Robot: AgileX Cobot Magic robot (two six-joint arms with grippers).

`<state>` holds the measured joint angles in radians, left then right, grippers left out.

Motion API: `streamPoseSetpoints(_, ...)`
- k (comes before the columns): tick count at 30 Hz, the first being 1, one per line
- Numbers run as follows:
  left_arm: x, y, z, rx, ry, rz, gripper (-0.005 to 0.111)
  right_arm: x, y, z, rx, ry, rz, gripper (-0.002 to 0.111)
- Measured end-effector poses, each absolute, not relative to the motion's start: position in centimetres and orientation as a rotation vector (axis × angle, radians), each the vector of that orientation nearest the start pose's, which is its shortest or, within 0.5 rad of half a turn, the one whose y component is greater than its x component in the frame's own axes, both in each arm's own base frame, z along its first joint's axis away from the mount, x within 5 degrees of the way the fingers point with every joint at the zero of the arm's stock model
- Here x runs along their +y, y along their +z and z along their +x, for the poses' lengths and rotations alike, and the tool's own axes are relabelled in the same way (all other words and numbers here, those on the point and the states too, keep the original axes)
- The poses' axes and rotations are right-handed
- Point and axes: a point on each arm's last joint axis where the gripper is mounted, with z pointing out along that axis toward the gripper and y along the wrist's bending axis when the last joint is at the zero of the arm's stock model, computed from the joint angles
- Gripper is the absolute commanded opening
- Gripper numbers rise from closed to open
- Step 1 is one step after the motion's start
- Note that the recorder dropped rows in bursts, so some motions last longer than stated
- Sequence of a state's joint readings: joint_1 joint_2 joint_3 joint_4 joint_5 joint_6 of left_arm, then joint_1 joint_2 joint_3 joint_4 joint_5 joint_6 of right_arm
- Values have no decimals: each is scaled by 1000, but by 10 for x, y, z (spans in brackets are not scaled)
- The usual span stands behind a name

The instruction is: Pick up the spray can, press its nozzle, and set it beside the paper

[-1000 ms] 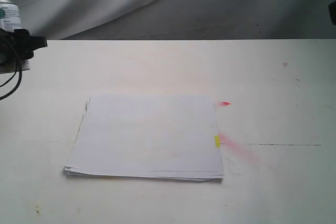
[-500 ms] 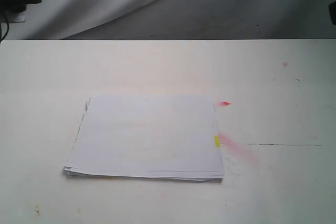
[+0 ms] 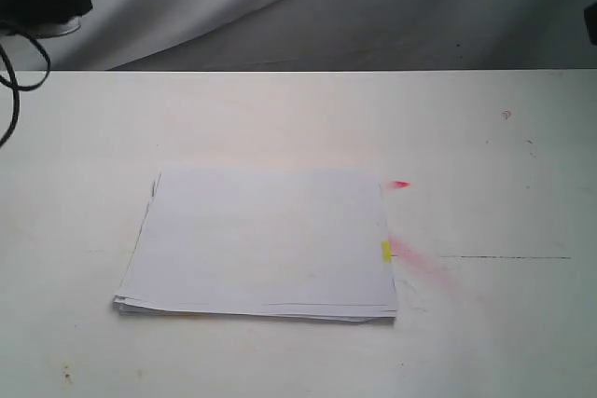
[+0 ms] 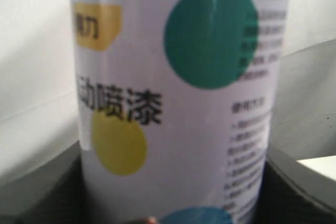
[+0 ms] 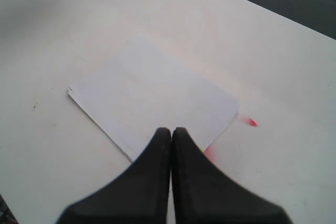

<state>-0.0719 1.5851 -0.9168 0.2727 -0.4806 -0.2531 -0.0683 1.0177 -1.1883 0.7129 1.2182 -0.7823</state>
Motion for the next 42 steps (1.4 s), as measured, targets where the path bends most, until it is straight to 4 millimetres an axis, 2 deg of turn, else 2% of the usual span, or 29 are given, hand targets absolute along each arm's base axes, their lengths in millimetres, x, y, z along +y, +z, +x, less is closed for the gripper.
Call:
streamPoseSetpoints(3, -36, 250, 348, 1666, -145, 166, 0, 44, 414, 172, 2133, 509, -751, 0)
streamPoseSetpoints(9, -37, 183, 343, 1740, -167, 181, 0, 44, 414, 172, 2133, 509, -751, 0)
streamPoseSetpoints(13, -38, 153, 347, 1783, -180, 181, 0, 44, 414, 172, 2133, 509, -751, 0)
streamPoseSetpoints(20, -33, 120, 351, 1810, -164, 84, 0, 44, 414, 172, 2133, 509, -751, 0)
streamPoseSetpoints(30, -31, 72, 350, 1864, -128, 106, 0, 44, 414, 172, 2133, 509, -751, 0)
streamPoseSetpoints(42, -28, 64, 351, 1797, -113, 64, 0, 44, 414, 172, 2133, 509, -751, 0)
